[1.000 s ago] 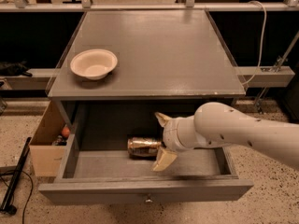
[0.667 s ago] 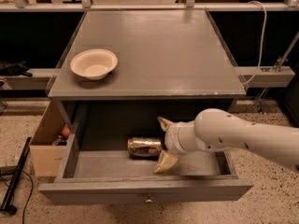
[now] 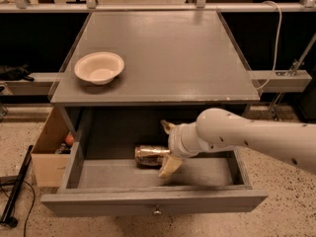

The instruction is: Pick orange can from top drawer and place on counter

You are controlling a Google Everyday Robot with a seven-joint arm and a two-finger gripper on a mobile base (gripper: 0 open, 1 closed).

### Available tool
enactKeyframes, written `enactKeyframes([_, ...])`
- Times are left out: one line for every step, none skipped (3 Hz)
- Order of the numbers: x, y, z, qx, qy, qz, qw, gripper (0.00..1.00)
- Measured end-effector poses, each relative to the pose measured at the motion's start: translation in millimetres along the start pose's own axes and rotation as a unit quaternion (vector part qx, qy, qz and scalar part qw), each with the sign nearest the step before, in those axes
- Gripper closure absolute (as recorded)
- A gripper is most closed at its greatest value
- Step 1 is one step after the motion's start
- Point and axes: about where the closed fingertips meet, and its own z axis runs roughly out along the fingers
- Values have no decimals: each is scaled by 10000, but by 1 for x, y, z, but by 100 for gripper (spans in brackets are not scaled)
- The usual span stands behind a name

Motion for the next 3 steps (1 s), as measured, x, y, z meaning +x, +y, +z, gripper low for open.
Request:
enactKeyframes([-2, 0, 18, -143, -35, -1, 9999, 0])
enactKeyframes([5, 5, 26, -217, -45, 73, 9997, 0])
enactKeyframes([5, 5, 26, -218, -45, 73, 9997, 19])
